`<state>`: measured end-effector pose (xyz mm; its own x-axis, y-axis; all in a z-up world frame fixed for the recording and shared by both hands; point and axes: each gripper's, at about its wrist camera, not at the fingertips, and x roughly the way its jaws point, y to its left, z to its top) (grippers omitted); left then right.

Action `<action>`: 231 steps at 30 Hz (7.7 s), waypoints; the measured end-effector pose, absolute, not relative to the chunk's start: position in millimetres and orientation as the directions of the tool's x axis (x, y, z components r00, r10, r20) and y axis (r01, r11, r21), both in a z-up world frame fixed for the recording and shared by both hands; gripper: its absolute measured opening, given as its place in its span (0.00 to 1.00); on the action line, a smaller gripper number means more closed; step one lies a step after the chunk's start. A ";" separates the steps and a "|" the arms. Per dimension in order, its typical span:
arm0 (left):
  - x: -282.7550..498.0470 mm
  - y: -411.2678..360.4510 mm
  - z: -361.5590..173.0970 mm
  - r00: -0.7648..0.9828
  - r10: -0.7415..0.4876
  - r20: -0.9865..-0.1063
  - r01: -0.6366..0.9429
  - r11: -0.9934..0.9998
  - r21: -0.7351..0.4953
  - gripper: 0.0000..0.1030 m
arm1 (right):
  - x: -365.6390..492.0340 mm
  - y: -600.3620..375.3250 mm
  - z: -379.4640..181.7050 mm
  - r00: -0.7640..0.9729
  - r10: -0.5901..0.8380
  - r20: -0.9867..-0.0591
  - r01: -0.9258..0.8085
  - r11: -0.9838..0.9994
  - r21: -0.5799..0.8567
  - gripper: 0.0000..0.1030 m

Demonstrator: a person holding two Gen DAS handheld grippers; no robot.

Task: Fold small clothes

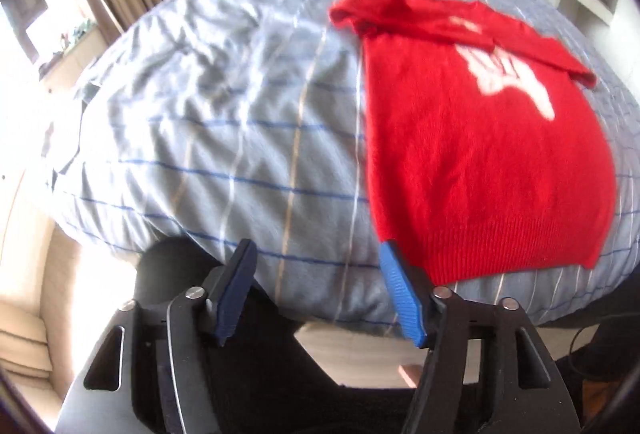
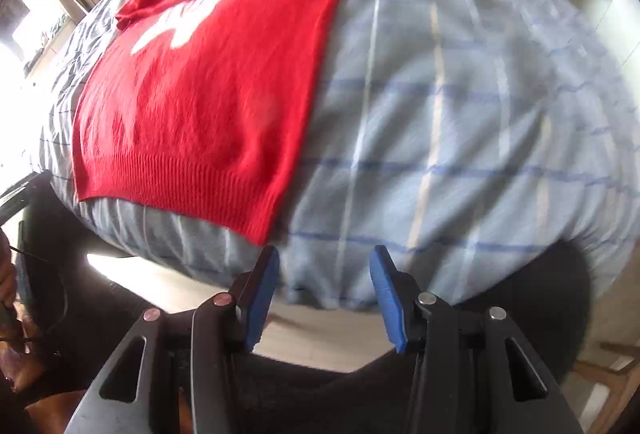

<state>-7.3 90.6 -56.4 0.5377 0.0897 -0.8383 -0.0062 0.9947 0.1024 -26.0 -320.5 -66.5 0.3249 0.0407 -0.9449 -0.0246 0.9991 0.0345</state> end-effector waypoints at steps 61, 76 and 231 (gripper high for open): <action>43.0 4.7 -33.3 0.646 0.087 -0.758 0.147 0.961 0.236 0.86 | 70.0 -619.8 -93.9 0.608 -0.128 -0.784 0.585 0.740 0.333 0.05; 209.0 -100.1 -97.5 0.552 -0.039 -0.833 0.605 0.706 0.368 0.79 | -12.9 -498.2 -41.9 0.719 -0.067 -0.691 0.376 0.875 0.306 0.64; 252.5 145.6 -119.2 0.631 -0.084 -0.771 0.107 0.994 -0.022 1.00 | 17.8 -257.2 -94.4 0.488 -0.216 -0.846 0.272 0.958 -0.088 0.76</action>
<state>252.5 145.6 -119.2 0.6310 -0.0844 -0.7712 0.1066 0.9941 -0.0216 17.8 -257.2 -94.4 0.4880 -0.2156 -0.8458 0.2717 0.9584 -0.0876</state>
